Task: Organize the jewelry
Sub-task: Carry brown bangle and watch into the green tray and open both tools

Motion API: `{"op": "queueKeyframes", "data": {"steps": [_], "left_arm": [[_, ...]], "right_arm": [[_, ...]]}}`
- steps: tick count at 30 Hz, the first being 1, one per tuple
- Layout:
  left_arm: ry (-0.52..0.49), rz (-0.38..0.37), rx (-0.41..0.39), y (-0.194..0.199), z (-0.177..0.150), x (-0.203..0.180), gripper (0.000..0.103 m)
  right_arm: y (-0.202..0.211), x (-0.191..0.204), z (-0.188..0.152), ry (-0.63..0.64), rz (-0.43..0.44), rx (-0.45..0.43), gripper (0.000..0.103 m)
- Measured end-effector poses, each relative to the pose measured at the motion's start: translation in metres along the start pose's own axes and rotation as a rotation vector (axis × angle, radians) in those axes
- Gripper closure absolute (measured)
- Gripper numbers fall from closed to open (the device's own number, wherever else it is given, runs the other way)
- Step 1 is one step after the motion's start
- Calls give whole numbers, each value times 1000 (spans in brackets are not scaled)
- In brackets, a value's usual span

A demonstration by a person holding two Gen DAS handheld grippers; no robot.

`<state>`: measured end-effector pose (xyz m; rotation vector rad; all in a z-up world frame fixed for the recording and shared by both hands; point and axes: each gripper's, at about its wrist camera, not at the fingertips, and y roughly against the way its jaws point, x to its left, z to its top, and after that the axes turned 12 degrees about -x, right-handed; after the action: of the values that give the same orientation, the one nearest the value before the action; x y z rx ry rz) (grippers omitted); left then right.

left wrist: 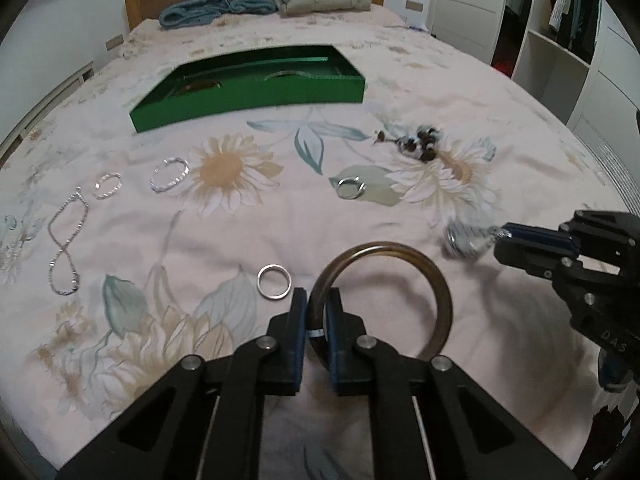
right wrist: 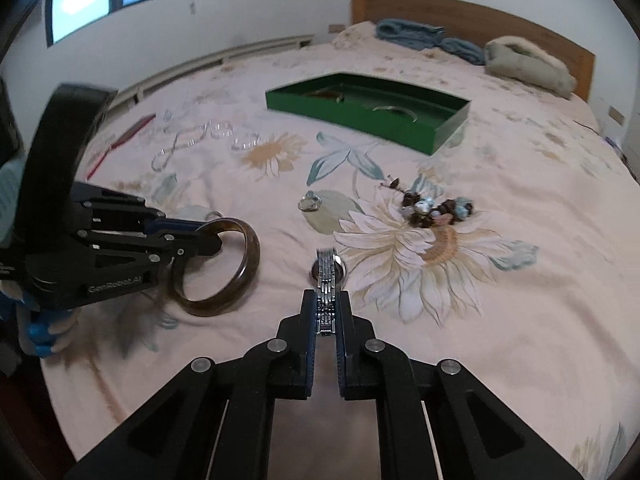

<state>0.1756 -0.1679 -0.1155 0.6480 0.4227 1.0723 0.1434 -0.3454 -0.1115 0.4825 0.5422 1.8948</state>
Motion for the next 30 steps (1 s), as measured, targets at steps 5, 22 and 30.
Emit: {"op": "queueKeyframes", "data": {"steps": [5, 22, 30], "left_arm": [[4, 10, -44, 31, 1, 5, 95], [55, 50, -143, 84, 23, 60, 95], [77, 77, -177, 59, 90, 112, 95]], "right_arm": [[27, 9, -1, -50, -12, -49, 95], [72, 19, 30, -73, -106, -150, 95], [46, -7, 99, -46, -182, -188, 95]]}}
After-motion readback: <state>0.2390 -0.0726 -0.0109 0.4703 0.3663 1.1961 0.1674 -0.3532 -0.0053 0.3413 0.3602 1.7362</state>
